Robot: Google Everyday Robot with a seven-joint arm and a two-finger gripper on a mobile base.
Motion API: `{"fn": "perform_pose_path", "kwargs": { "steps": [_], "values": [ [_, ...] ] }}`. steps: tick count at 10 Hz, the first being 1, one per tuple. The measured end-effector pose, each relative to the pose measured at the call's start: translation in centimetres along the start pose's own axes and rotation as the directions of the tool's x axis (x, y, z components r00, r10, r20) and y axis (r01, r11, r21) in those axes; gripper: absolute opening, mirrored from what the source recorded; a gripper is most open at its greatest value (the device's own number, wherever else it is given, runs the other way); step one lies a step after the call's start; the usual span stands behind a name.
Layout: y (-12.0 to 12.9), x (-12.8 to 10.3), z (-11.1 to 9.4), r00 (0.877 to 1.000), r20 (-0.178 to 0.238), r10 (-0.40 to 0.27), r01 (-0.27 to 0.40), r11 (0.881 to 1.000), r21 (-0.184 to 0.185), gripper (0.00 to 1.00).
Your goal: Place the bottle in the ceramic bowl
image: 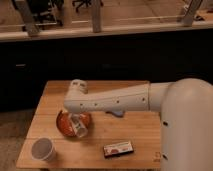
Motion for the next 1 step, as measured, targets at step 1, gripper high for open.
{"fn": "perform_pose_path", "kwargs": {
  "steps": [1],
  "values": [
    [0.07,1.29,0.54,1.0,0.006,0.012,-0.012,1.0,0.003,0.8]
  ]
}}
